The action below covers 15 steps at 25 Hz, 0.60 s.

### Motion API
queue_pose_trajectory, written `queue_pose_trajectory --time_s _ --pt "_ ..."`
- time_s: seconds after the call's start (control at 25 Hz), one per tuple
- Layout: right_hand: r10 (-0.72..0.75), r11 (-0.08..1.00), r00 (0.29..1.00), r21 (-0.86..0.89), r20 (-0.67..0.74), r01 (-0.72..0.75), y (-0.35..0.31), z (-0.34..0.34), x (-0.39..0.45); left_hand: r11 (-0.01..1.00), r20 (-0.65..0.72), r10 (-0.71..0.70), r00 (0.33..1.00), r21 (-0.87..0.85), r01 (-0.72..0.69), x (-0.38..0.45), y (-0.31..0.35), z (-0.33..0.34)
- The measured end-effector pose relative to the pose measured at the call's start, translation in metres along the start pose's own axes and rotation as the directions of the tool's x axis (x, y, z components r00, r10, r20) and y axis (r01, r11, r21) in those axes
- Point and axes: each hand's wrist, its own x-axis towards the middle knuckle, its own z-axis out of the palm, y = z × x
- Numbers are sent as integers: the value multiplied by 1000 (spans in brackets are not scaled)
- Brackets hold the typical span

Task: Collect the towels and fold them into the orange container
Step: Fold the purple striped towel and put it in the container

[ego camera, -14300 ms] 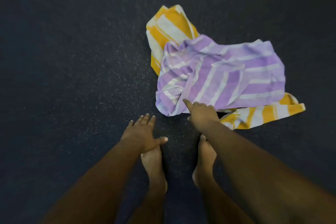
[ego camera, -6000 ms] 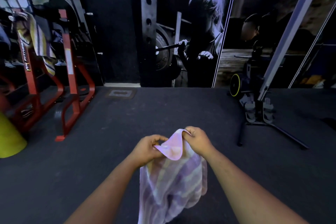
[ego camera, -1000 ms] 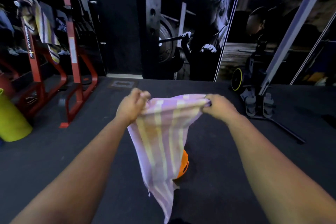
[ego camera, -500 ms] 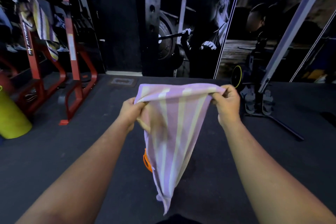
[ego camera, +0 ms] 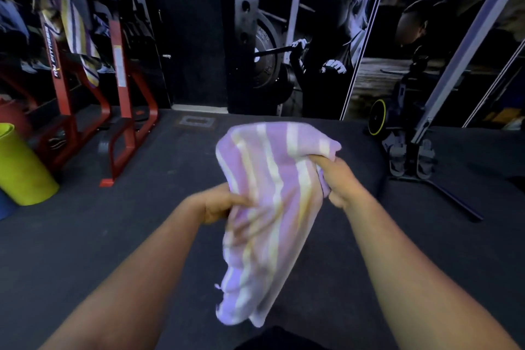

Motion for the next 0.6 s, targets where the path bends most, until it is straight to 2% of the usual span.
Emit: queue_pose_trajectory --time_s 0.08,0.12,0.2,0.24,0.28,0.32,0.36,0.4,0.52,0.6 --pt "57 998 998 23 2 -57 -6 -9 9 997 -92 19 996 -73 -26 4 -7 5" --pt "54 990 998 132 23 -57 -5 -13 12 977 -167 60 984 -193 -92 6 3 1" --pt "-18 920 988 390 152 -43 0 -25 14 878 -221 145 964 -420 -228 0 28 -11" --pt "-52 928 970 371 237 -41 4 -27 14 847 -222 190 956 -456 -274 -4 33 -17" --pt "-42 979 950 204 308 -23 10 -27 13 880 -215 190 958 -396 -263 -7 31 -20" --pt "18 999 940 -36 342 -6 19 -26 11 936 -201 139 970 -292 -195 -9 19 -19" --pt "62 974 942 -227 329 16 29 -24 11 974 -191 91 977 -186 -127 -8 6 -17" --pt "57 954 953 -297 298 36 36 -22 12 985 -199 54 978 -150 -85 -7 -3 -16" --pt "4 995 990 -97 143 10 31 -15 9 945 -252 80 964 -288 -153 -7 -14 -21" --pt "-19 999 994 -31 111 23 15 -16 11 991 -188 67 980 -103 -87 -13 -22 -18"
